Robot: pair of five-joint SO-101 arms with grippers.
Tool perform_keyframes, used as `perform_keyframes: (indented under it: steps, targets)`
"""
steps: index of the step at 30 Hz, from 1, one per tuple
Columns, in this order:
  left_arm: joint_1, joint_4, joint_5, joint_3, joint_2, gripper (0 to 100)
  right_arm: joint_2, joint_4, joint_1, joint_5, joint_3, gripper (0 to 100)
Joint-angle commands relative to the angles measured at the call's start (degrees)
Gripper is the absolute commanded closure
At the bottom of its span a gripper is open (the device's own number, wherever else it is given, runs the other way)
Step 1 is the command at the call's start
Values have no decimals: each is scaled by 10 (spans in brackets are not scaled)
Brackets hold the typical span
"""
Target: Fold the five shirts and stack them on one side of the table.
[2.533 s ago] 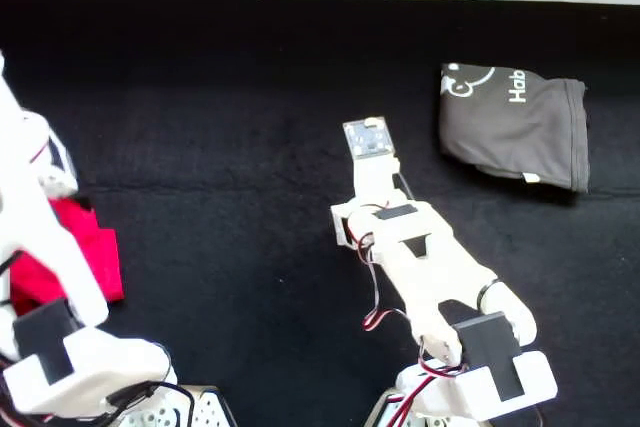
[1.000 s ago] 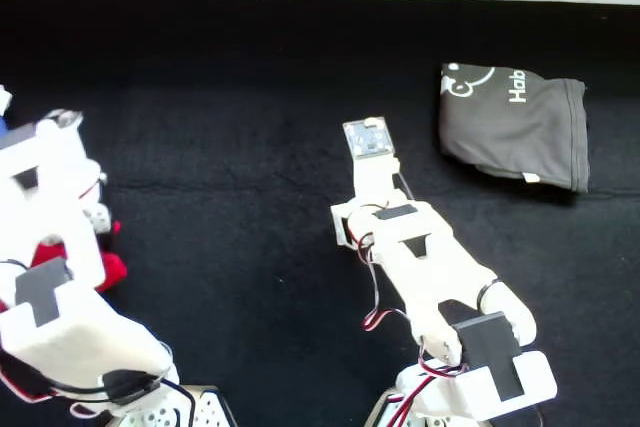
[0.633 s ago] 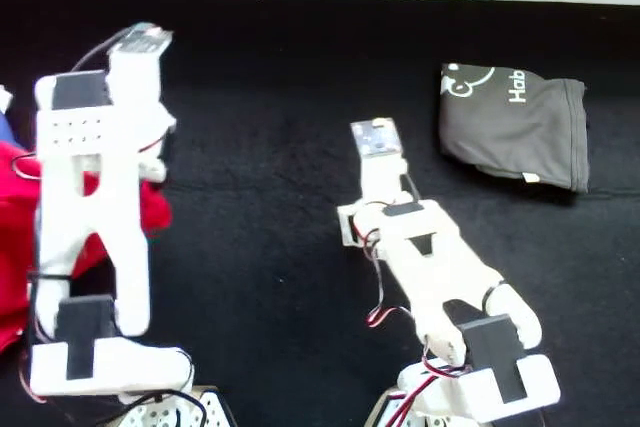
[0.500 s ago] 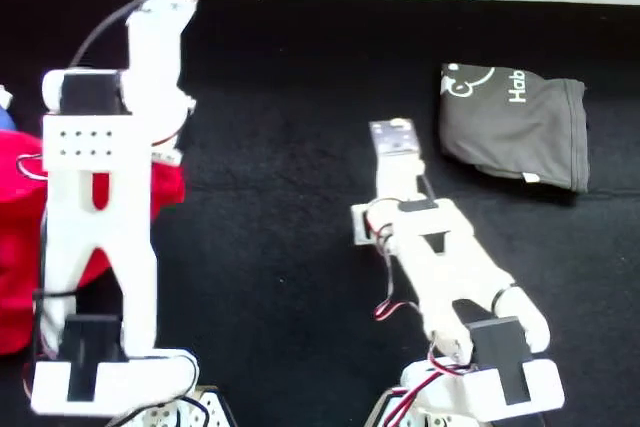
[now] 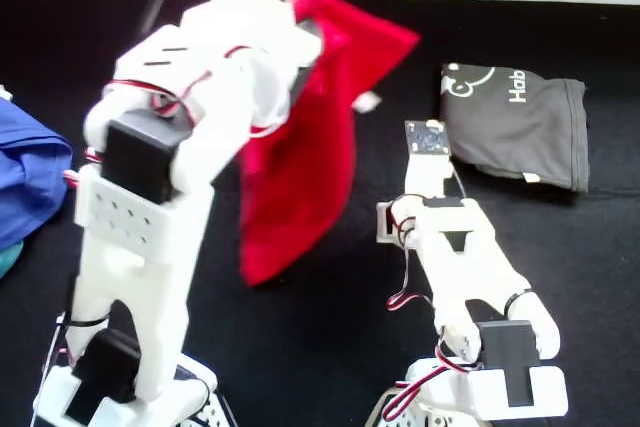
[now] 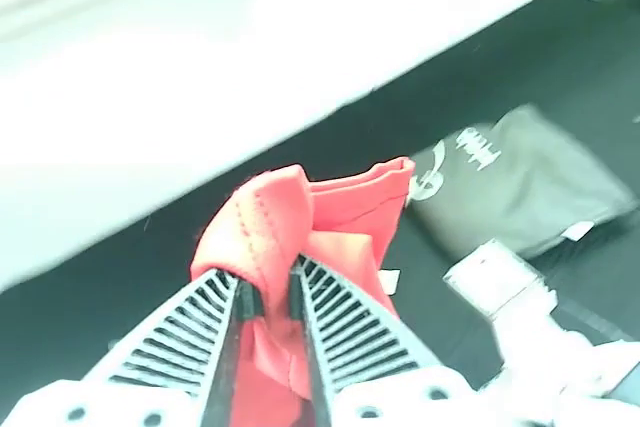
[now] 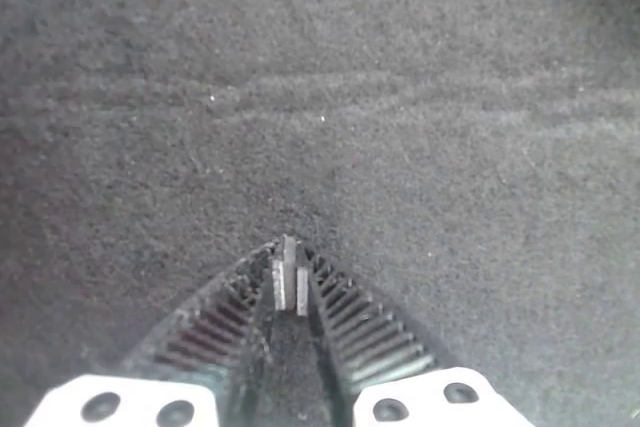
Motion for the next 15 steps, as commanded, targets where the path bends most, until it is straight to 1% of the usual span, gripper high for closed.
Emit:
perform_keyframes:
  steps: [1,3,5,8,11,15]
  targets:
    - [12,-20,-3,-10,-21,991,0,9,24,-4,2,990]
    - [-11,-9,-3,29,-23,991,0,9,24,-4,2,990]
    - [-53,7,-3,79,-26,991,0,9,24,-4,2,990]
    - [-149,30,-3,164,-26,991,0,9,24,-3,2,990]
    - [-252,29,-3,270,-22,991,1,8,24,-3,2,990]
    - [-356,28,-4,421,-22,991,1,8,24,-3,1,990]
